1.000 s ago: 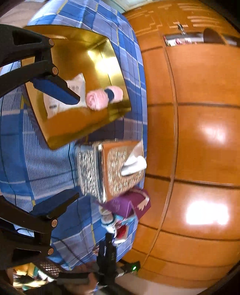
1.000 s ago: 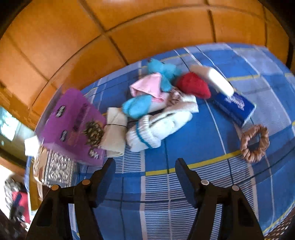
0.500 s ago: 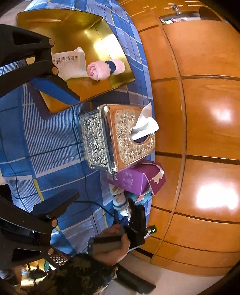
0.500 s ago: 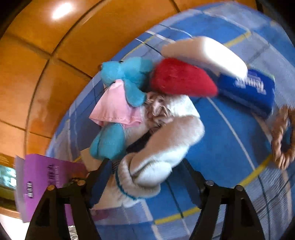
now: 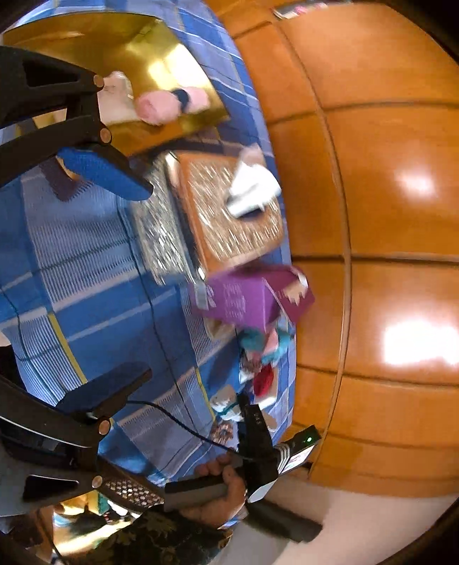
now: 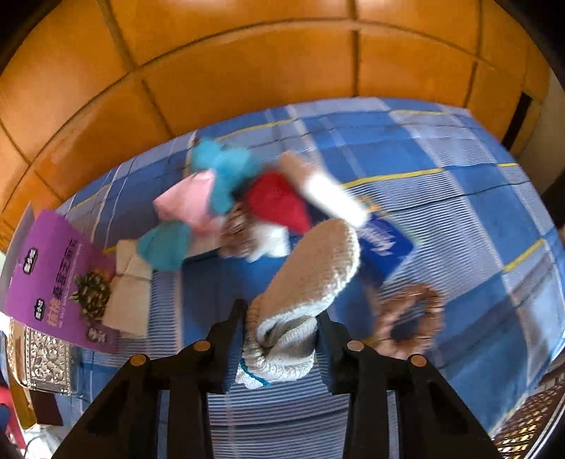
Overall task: Organize soft objects
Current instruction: 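Grasp the white knit sock with the right tool and lift it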
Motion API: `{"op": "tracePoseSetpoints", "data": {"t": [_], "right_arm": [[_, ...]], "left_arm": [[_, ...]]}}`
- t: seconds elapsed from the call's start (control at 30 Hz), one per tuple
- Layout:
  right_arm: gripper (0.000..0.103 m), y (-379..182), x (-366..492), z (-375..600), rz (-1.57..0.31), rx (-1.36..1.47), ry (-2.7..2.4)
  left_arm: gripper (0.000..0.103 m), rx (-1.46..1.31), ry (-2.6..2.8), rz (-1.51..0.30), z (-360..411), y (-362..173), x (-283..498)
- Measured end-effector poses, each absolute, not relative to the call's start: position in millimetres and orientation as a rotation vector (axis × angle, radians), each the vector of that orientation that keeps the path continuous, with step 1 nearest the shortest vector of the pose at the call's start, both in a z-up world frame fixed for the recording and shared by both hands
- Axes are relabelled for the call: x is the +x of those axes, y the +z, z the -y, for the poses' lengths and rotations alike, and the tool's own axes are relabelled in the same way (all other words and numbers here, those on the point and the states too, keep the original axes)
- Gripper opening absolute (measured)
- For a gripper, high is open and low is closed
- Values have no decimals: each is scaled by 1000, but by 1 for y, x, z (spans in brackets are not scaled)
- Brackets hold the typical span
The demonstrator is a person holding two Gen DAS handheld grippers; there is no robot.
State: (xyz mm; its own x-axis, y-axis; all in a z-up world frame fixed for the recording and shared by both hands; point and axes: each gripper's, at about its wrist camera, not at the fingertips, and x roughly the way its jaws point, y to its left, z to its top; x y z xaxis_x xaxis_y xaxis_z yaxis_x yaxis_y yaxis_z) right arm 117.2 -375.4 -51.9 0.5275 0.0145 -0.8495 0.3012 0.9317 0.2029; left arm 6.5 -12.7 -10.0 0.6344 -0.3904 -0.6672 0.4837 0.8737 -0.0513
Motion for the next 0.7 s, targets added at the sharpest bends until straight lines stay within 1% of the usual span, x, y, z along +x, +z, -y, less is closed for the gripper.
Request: {"op": "tracePoseSetpoints", "data": {"t": [0.2, 0.3, 0.47, 0.53, 0.63, 0.7], "right_arm": [[35, -29, 93, 412, -741, 503, -240], [35, -20, 84, 426, -636, 561, -290], [35, -18, 62, 460, -550, 711, -371], [35, -19, 53, 472, -526, 754, -424], [35, -20, 43, 483, -509, 792, -467], [35, -22, 37, 489, -488, 816, -473]], "left_arm": [[93, 245, -573, -731, 59, -5, 14], [88, 269, -598, -748, 82, -5, 21], [78, 324, -647, -768, 124, -1, 39], [77, 330, -663, -779, 139, 0, 48], [68, 315, -701, -819, 165, 2, 68], [66, 279, -733, -849, 186, 4, 84]]}}
